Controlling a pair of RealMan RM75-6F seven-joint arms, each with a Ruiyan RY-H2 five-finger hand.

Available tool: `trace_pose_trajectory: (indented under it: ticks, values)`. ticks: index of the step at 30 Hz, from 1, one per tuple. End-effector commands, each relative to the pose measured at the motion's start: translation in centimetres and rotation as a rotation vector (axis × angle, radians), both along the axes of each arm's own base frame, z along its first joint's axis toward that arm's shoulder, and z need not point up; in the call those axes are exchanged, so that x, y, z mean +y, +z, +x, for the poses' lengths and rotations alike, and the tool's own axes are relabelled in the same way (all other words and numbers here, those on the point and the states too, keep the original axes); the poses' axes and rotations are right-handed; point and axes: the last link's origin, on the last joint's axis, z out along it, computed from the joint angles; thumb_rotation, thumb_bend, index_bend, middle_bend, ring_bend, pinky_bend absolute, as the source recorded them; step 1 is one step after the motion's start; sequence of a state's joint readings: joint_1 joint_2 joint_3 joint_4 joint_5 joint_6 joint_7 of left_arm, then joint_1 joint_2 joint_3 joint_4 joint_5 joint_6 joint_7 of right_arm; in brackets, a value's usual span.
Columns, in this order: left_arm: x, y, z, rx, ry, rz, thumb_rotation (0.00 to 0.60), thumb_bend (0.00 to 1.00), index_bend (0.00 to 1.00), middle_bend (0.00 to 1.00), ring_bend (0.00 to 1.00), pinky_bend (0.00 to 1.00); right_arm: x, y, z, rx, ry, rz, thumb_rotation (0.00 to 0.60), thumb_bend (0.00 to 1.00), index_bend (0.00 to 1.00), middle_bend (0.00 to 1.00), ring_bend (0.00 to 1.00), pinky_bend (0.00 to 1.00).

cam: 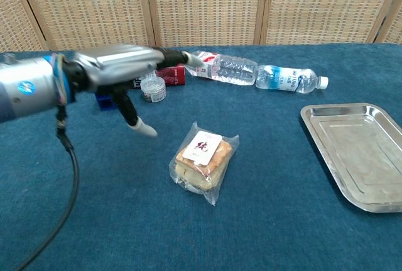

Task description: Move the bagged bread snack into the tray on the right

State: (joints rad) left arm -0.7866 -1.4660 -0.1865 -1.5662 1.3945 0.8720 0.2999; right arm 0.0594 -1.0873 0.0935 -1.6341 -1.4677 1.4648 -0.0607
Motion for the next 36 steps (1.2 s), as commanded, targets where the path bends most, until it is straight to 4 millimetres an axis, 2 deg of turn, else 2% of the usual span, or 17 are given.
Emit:
trace_pose_trajectory:
  ticks: [1,3,8,10,13,15,19,23,28,32,36]
  values:
    - [-0.8,5.8,-3.5,-0.018,0.098,0.138,0.600,0.00,0.00,0.00,0.00,0.00,-1.9,-0.9,1.1,0.049,0.103,0.099,0.600,0.00,0.00,0.00,0.00,0.00]
    - [-1.8,9.4,-7.0,-0.008,0.186,0.245,0.600,0.00,0.00,0.00,0.00,0.00,-4.0,-2.0,2.9,0.069,0.219,0.213,0.600,0.00,0.00,0.00,0.00,0.00]
    - [-3.9,13.0,-11.1,-0.027,0.309,0.344,0.600,0.00,0.00,0.00,0.00,0.00,-6.9,-3.4,6.0,0.101,0.378,0.360,0.600,0.00,0.00,0.00,0.00,0.00]
    - [-6.0,15.2,-14.2,-0.054,0.402,0.397,0.600,0.00,0.00,0.00,0.00,0.00,-8.7,-5.2,8.9,0.161,0.515,0.443,0.600,0.00,0.00,0.00,0.00,0.00]
    - [-7.6,16.3,-16.0,-0.059,0.453,0.431,0.600,0.00,0.00,0.00,0.00,0.00,-9.7,-6.8,11.0,0.190,0.593,0.499,0.600,0.00,0.00,0.00,0.00,0.00]
    - [-8.9,17.1,-17.2,-0.065,0.498,0.465,0.600,0.00,0.00,0.00,0.00,0.00,-10.1,-8.5,13.0,0.217,0.657,0.565,0.600,0.00,0.00,0.00,0.00,0.00]
    - [-10.3,17.7,-18.5,-0.097,0.556,0.497,0.600,0.00,0.00,0.00,0.00,0.00,-10.4,-12.1,16.3,0.290,0.752,0.687,0.600,0.00,0.00,0.00,0.00,0.00]
    - [-10.6,17.6,-19.3,-0.110,0.555,0.511,0.600,0.00,0.00,0.00,0.00,0.00,-10.6,-16.1,18.8,0.415,0.840,0.756,0.600,0.00,0.00,0.00,0.00,0.00]
    - [-10.7,17.5,-20.0,-0.095,0.560,0.505,0.600,0.00,0.00,0.00,0.00,0.00,-10.9,-19.6,20.7,0.481,0.876,0.802,0.600,0.00,0.00,0.00,0.00,0.01]
    - [-10.5,17.4,-20.3,-0.089,0.568,0.500,0.600,0.00,0.00,0.00,0.00,0.00,-11.3,-21.6,22.1,0.494,0.892,0.811,0.600,0.00,0.00,0.00,0.00,0.01]
    - [-10.4,17.3,-20.2,-0.085,0.564,0.498,0.600,0.00,0.00,0.00,0.00,0.00,-12.0,-22.8,23.1,0.539,0.915,0.795,0.600,0.00,0.00,0.00,0.00,0.02]
